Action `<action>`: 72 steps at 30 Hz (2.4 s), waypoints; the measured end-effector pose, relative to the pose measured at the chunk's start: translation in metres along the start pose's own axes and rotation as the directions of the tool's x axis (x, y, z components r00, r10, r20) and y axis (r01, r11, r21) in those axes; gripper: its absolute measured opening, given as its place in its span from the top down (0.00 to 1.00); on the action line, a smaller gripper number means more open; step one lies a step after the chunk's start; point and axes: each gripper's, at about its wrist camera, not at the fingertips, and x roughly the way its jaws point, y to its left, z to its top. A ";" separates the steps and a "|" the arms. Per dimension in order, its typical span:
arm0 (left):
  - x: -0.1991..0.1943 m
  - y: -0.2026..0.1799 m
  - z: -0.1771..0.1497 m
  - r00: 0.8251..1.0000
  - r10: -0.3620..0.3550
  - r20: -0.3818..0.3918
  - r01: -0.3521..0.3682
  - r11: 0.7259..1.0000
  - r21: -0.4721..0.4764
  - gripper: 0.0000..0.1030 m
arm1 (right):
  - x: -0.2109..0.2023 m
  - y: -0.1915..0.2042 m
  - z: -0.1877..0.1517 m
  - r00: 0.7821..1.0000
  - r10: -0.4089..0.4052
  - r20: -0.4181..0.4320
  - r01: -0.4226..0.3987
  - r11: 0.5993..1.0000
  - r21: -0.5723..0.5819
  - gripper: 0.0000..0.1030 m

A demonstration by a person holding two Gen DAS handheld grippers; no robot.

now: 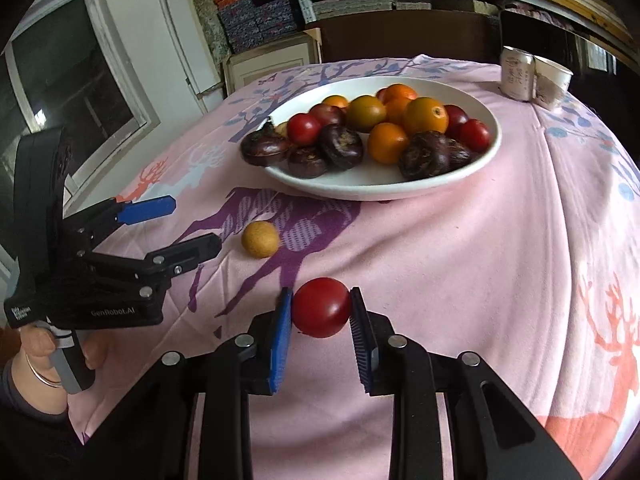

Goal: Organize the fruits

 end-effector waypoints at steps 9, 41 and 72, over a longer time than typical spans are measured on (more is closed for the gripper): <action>0.031 -0.039 0.018 0.993 -0.075 -0.094 0.080 0.995 0.052 0.70 | -0.023 -0.043 -0.014 0.999 0.000 0.033 -0.004 0.994 0.112 0.72; 0.031 0.037 0.091 0.998 -0.064 -0.001 0.063 0.978 -0.200 0.05 | -0.011 -0.047 0.096 0.985 -0.055 0.166 0.030 0.988 0.149 0.05; -0.176 -0.032 -0.069 0.987 0.114 0.112 -0.091 0.976 -0.198 0.05 | -0.172 0.025 -0.062 0.931 -0.171 0.322 0.154 0.985 0.077 0.03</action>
